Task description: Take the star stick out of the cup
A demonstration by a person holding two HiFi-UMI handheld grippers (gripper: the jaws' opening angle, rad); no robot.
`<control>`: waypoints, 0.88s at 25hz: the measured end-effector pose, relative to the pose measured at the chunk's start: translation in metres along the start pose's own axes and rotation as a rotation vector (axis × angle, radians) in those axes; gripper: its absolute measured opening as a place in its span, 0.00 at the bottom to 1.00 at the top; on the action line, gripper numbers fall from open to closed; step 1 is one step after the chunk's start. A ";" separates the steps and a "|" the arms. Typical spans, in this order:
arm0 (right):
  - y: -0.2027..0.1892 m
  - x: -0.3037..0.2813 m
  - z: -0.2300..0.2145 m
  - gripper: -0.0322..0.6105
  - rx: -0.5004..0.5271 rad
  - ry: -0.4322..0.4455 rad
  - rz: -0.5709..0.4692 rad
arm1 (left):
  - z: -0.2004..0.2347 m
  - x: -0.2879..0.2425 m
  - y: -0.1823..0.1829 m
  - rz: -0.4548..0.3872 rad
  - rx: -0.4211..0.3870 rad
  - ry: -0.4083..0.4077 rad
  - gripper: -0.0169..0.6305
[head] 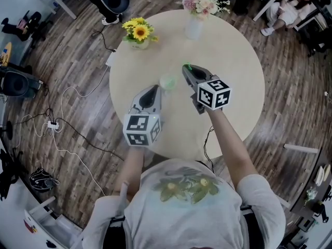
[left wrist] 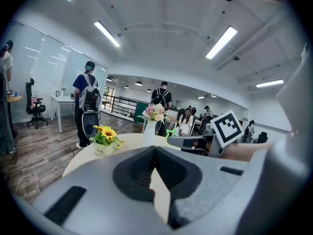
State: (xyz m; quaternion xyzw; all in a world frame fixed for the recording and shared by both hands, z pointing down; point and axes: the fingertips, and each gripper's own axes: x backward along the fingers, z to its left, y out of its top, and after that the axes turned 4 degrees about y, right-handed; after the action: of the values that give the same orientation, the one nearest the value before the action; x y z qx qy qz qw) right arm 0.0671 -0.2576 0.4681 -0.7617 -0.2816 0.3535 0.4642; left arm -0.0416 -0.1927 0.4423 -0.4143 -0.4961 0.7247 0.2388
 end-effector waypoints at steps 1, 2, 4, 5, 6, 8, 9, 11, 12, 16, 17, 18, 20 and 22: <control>0.002 0.002 0.000 0.10 -0.002 0.001 -0.006 | -0.001 0.000 0.000 0.000 0.000 0.001 0.03; 0.003 0.004 0.001 0.10 -0.003 0.002 -0.011 | -0.002 0.000 0.000 -0.001 0.000 0.001 0.03; 0.007 0.007 0.002 0.10 -0.001 0.001 -0.023 | -0.003 0.000 0.000 -0.001 0.000 0.003 0.03; 0.009 0.009 0.003 0.10 0.000 -0.001 -0.029 | -0.003 0.001 0.000 -0.002 0.000 0.003 0.03; 0.011 0.010 0.004 0.10 0.001 -0.004 -0.036 | -0.002 0.001 0.000 -0.003 0.000 0.003 0.03; 0.016 0.013 0.007 0.10 -0.002 -0.005 -0.050 | -0.001 0.003 0.000 -0.003 0.000 0.003 0.03; 0.018 0.014 0.008 0.10 -0.004 -0.005 -0.057 | 0.000 0.004 0.000 -0.003 0.000 0.004 0.03; 0.022 0.017 0.011 0.10 -0.007 -0.005 -0.070 | -0.001 0.004 0.000 -0.003 0.000 0.005 0.03; 0.023 0.019 0.012 0.10 -0.009 -0.004 -0.076 | -0.001 0.005 0.000 -0.004 0.000 0.004 0.03; 0.030 0.025 0.017 0.10 -0.011 -0.005 -0.097 | -0.001 0.007 0.001 -0.005 0.000 0.002 0.03; 0.030 0.027 0.017 0.10 -0.010 -0.007 -0.101 | -0.001 0.007 0.001 -0.005 -0.001 0.001 0.03; 0.031 0.029 0.018 0.10 -0.011 -0.009 -0.105 | -0.001 0.007 0.001 -0.006 -0.002 0.001 0.03; 0.031 0.031 0.019 0.10 -0.017 -0.009 -0.114 | -0.001 0.008 0.001 -0.008 -0.003 0.000 0.03; 0.032 0.035 0.020 0.10 -0.028 -0.009 -0.125 | -0.001 0.008 0.001 -0.008 -0.003 -0.002 0.03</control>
State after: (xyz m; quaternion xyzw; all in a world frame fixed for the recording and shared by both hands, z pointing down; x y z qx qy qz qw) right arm 0.0747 -0.2343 0.4228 -0.7476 -0.3357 0.3230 0.4734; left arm -0.0448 -0.1866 0.4386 -0.4120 -0.4991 0.7234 0.2405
